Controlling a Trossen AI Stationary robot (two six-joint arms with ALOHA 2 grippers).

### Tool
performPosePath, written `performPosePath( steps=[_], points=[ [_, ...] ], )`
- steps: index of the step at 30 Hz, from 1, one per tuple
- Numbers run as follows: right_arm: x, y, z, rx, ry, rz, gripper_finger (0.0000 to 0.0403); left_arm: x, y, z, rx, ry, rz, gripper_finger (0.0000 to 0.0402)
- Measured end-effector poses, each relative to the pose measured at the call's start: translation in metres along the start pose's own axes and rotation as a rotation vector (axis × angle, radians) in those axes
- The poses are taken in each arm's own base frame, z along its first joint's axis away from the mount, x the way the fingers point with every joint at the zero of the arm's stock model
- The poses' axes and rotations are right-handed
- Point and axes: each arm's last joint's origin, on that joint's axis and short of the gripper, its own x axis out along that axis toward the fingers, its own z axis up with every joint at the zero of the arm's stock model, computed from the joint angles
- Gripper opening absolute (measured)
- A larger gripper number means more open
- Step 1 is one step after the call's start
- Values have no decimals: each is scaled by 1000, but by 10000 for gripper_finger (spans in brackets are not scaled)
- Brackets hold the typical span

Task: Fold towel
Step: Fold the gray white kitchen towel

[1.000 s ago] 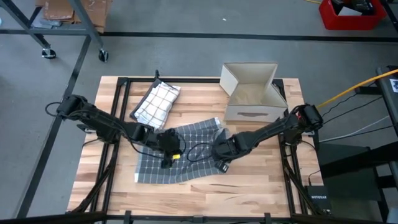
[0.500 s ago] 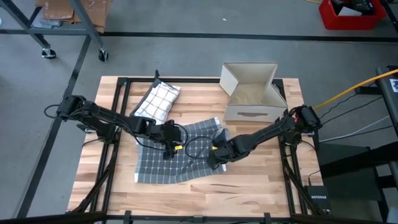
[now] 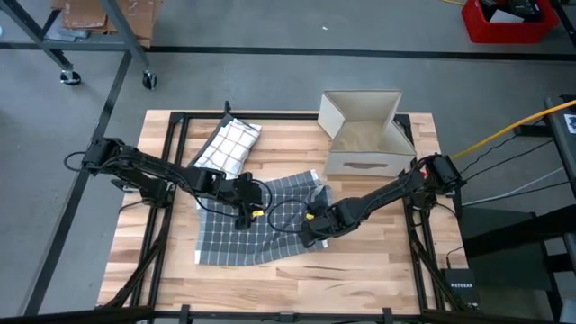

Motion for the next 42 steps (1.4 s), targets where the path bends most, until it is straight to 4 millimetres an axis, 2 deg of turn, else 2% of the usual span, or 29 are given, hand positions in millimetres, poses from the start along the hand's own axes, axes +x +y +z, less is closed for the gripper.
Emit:
performPosePath(
  steps=[7,14,18,24,26,29,32,35,42],
  points=[
    [0,-8,-2,-3,120,-65,31,0,0,0,3,0,0,65],
    [-1,-8,-4,-26,186,-49,38,0,0,0,53,0,-1,65],
    [3,-7,-5,-23,203,-54,83,0,0,0,53,0,-1,65],
    [24,-6,-8,-16,239,-83,181,0,0,-1,54,5,-1,65],
    [30,-5,-10,-14,275,-78,201,0,0,-2,55,19,1,65],
    [33,-4,-10,-14,293,-68,209,0,0,-3,56,26,2,65],
    [33,-4,-11,-14,297,-67,195,0,0,-3,56,29,2,65],
    [34,-4,-11,-13,298,-72,159,0,0,-4,58,41,4,65],
    [33,-7,-12,-14,316,-95,21,0,0,-5,59,52,5,65]
  ],
)
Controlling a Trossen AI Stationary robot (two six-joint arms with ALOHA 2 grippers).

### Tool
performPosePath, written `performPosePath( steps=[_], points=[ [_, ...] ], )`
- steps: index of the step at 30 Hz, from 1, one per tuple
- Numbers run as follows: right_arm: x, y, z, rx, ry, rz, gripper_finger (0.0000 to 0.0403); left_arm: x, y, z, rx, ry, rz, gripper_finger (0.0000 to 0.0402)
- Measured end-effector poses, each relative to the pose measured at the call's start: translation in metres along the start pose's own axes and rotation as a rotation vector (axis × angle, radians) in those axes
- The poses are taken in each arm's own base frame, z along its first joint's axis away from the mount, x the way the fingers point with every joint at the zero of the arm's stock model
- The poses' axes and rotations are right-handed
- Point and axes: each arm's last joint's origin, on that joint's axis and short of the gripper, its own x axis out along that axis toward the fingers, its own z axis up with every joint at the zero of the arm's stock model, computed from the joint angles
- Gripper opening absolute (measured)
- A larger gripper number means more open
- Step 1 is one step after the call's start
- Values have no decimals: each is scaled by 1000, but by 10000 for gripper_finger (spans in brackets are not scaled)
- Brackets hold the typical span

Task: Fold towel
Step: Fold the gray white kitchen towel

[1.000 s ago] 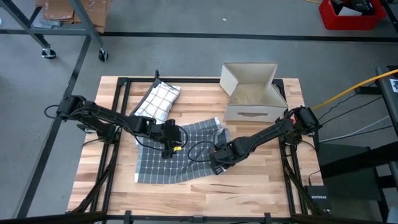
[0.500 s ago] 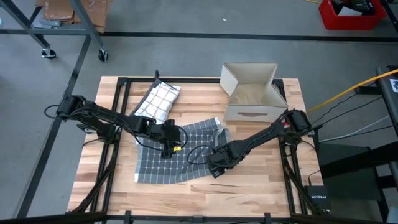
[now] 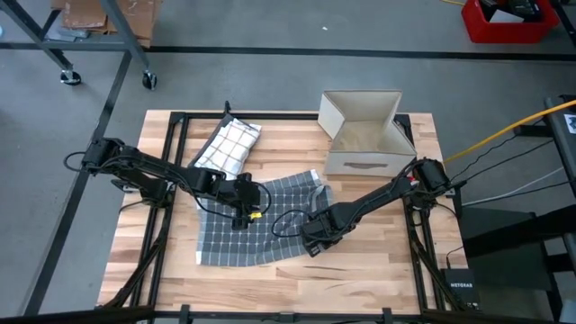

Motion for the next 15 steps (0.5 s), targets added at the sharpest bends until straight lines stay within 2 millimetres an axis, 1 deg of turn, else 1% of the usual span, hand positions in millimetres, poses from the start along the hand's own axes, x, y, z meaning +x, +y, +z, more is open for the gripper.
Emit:
performPosePath(
  steps=[1,5,9,13,15],
  points=[
    [0,-1,0,0,3,-8,13,0,0,0,0,0,0,65],
    [0,-4,-2,7,27,-37,18,0,0,0,0,0,0,65],
    [-1,-8,-4,19,75,-74,6,0,0,0,0,4,0,65],
    [-2,-9,-7,33,170,-68,15,0,0,-3,2,28,3,65],
    [-1,-9,-11,28,188,-70,14,0,1,-4,4,38,4,65]
  ],
)
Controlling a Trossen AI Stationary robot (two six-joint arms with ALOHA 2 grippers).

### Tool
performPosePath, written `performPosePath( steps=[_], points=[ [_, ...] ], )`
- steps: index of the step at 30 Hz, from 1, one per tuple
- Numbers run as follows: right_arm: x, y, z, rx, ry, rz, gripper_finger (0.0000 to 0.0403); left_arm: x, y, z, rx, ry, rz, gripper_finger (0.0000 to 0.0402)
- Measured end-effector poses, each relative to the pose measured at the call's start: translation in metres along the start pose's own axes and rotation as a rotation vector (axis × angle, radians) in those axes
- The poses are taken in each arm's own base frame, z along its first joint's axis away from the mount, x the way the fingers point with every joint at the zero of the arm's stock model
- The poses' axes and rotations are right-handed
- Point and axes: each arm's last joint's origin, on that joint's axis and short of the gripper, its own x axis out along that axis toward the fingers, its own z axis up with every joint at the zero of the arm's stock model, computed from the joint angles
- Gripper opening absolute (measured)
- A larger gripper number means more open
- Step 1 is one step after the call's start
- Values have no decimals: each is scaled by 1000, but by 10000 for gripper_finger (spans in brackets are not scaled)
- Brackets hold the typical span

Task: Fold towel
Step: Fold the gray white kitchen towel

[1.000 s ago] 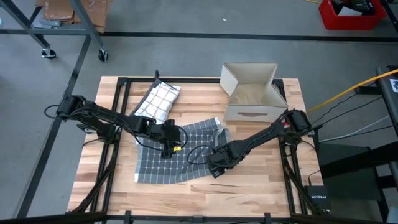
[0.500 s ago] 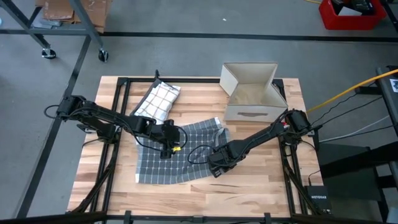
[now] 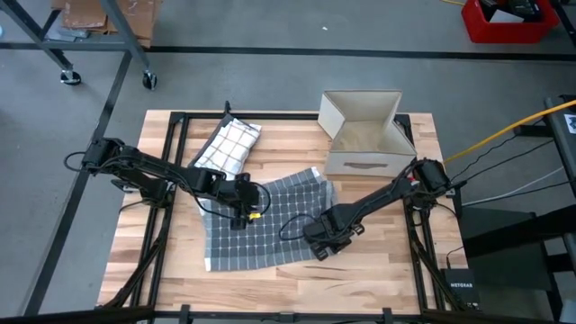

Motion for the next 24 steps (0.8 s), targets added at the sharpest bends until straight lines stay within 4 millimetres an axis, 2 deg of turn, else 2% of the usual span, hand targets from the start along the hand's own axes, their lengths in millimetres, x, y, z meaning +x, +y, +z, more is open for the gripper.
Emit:
performPosePath(
  steps=[4,12,24],
  points=[
    [3,2,-8,-26,-6,-8,13,0,0,-2,4,16,2,65],
    [8,4,-21,16,-68,-32,40,0,0,-2,48,17,1,65],
    [-4,3,-62,63,-287,16,24,-1,1,-11,91,113,5,65]
  ],
)
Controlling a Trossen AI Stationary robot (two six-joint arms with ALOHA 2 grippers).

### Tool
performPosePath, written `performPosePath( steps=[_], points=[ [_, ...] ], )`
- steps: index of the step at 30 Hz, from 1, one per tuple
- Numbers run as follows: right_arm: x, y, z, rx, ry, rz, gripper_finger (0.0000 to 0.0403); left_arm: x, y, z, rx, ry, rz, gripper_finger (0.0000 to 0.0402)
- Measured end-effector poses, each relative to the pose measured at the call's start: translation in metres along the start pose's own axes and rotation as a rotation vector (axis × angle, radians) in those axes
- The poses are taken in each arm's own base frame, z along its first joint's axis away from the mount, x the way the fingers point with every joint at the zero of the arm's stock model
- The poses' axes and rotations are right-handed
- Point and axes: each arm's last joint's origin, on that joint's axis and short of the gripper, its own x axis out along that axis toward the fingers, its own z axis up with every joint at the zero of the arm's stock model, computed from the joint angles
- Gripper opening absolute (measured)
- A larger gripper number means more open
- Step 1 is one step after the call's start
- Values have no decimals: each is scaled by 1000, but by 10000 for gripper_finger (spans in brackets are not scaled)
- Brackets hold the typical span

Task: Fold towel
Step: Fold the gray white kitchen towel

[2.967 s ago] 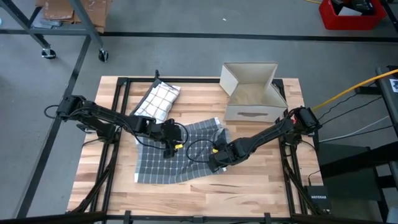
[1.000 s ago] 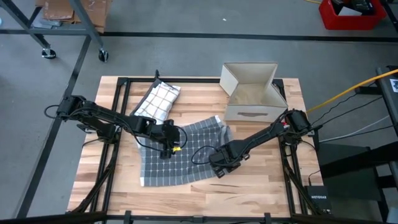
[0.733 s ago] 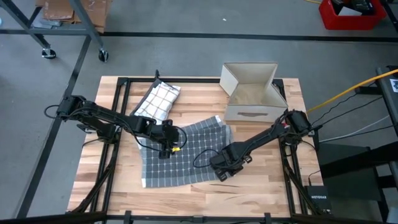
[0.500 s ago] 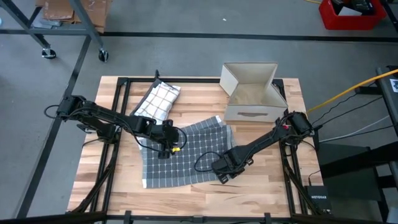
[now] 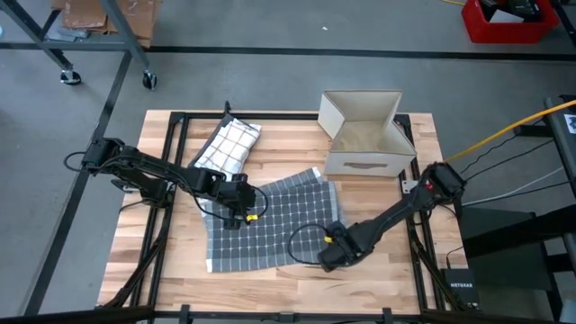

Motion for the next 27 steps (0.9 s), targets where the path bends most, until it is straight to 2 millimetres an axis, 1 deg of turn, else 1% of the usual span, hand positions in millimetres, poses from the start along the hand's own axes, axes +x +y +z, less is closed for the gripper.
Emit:
performPosePath(
  steps=[4,8,12,16,19,24,27],
  points=[
    [1,-1,-12,10,-6,-1,31,0,0,1,-9,-7,0,65],
    [1,-3,-27,58,-9,-3,39,0,0,1,-9,-12,0,71],
    [2,-5,-42,101,-9,-4,46,0,0,7,-15,-72,-1,99],
    [2,-7,-54,160,-65,14,47,-1,0,16,-25,-164,-3,135],
    [2,-8,-64,193,-96,42,47,-2,0,19,-30,-201,-3,152],
    [2,-4,-84,195,-82,142,47,-1,0,16,-25,-170,-4,155],
    [2,-5,-92,235,-142,200,46,-1,0,16,-25,-165,-8,148]
  ],
)
